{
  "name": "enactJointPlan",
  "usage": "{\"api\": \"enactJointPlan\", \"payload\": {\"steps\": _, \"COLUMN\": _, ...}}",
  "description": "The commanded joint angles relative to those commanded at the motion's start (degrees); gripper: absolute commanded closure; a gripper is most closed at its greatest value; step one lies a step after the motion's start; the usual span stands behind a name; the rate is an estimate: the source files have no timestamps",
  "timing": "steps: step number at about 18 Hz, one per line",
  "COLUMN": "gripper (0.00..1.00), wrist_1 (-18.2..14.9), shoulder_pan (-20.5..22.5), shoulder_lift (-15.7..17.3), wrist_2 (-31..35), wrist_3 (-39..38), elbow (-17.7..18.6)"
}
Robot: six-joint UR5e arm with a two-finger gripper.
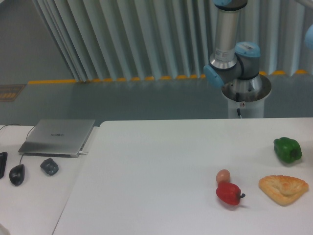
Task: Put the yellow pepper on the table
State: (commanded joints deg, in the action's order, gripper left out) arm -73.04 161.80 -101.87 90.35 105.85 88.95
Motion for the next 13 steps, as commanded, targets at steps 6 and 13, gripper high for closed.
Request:
{"api": "enactJointPlan", "payload": {"steps": 6, "gripper": 0.0, "wrist_1": 4.13, "shoulder_pan": 3.42, "shoulder_lift": -1.49, "wrist_2": -0.44, "wrist_3": -9.77, "elbow": -0.18}}
{"api": "enactJointPlan", "payload": {"steps": 13, "gripper": 0.0, "wrist_1": 8.52, "shoulder_pan": 7.38, "shoulder_lift": -4.39, "wrist_2": -0.44, "wrist_3": -19.35, "elbow": 0.08}}
